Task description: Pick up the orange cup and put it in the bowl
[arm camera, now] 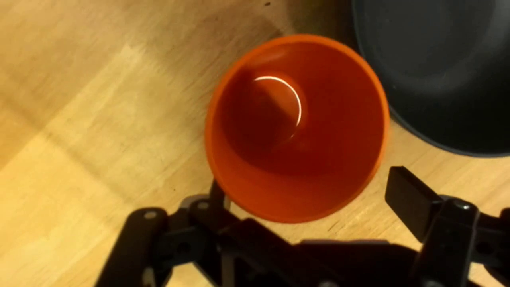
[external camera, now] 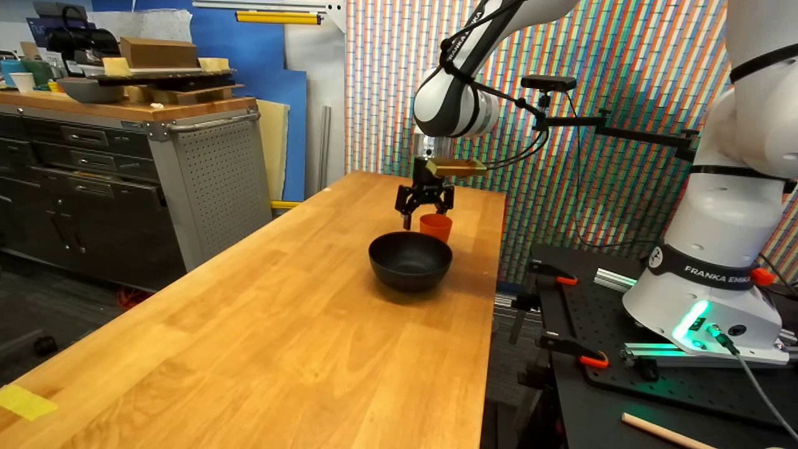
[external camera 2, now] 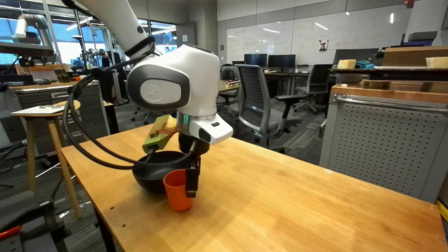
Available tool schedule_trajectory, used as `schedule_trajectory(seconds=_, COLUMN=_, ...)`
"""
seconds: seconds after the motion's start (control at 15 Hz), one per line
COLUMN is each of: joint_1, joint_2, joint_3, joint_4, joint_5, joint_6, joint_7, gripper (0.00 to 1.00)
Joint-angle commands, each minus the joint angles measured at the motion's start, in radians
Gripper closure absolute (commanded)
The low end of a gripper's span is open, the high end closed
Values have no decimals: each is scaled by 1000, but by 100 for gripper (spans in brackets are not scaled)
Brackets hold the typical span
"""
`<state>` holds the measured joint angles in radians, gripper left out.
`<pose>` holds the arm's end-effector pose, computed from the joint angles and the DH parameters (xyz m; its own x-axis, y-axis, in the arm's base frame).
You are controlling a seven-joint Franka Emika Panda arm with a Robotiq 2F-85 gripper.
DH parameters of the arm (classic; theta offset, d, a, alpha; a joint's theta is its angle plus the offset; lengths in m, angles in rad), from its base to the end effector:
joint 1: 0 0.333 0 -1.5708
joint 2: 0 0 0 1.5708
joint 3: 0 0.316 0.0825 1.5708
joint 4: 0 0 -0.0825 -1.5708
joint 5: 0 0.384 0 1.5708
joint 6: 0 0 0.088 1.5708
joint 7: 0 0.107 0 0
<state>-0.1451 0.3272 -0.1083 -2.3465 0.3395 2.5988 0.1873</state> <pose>0.4872 -0.1353 0.1876 0.7422 -0.6618 -0.1057 -0.6701 -0.7355 -0.1000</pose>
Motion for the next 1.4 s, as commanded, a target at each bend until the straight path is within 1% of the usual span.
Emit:
schedule_trajectory(seconds=0.0, joint_1=15, joint_2=-82, joint_3=-15, joint_4=-105, joint_5=-14, joint_6=37, joint_7=48, gripper=0)
schedule_trajectory(seconds=0.33, joint_1=14, joint_2=-96, joint_3=-24, joint_4=-159, joint_5=-11, joint_6=39, joint_7=86, gripper=0)
schedule_trajectory(seconds=0.4, joint_1=18, joint_2=-94, joint_3=-28, joint_4=-169, joint_5=-18, joint_6=54, joint_7=97, gripper=3)
schedule_trajectory(seconds=0.47, joint_1=18, joint_2=-94, joint_3=-26, joint_4=-171, joint_5=-15, joint_6=38, joint_7=102, gripper=26)
schedule_trajectory(seconds=0.53, joint_1=20, joint_2=-95, joint_3=-23, joint_4=-176, joint_5=-12, joint_6=36, joint_7=110, gripper=18)
schedule_trajectory(seconds=0.6, joint_1=26, joint_2=-93, joint_3=-28, joint_4=-170, joint_5=-24, joint_6=33, joint_7=128, gripper=2)
schedule_trajectory(seconds=0.67, joint_1=34, joint_2=-93, joint_3=-34, joint_4=-172, joint_5=-38, joint_6=43, joint_7=149, gripper=34)
schedule_trajectory(seconds=0.73, joint_1=32, joint_2=-95, joint_3=-30, joint_4=-168, joint_5=-35, joint_6=31, joint_7=153, gripper=36)
schedule_trajectory(seconds=0.87, joint_1=32, joint_2=-103, joint_3=-30, joint_4=-164, joint_5=-40, joint_6=24, joint_7=169, gripper=48)
schedule_trajectory(seconds=1.0, joint_1=37, joint_2=-121, joint_3=-30, joint_4=-167, joint_5=-46, joint_6=26, joint_7=183, gripper=48)
schedule_trajectory(seconds=1.13, joint_1=53, joint_2=-154, joint_3=-36, joint_4=-168, joint_5=-78, joint_6=14, joint_7=209, gripper=48)
schedule_trajectory(seconds=1.33, joint_1=93, joint_2=-218, joint_3=-48, joint_4=-170, joint_5=-186, joint_6=19, joint_7=303, gripper=48)
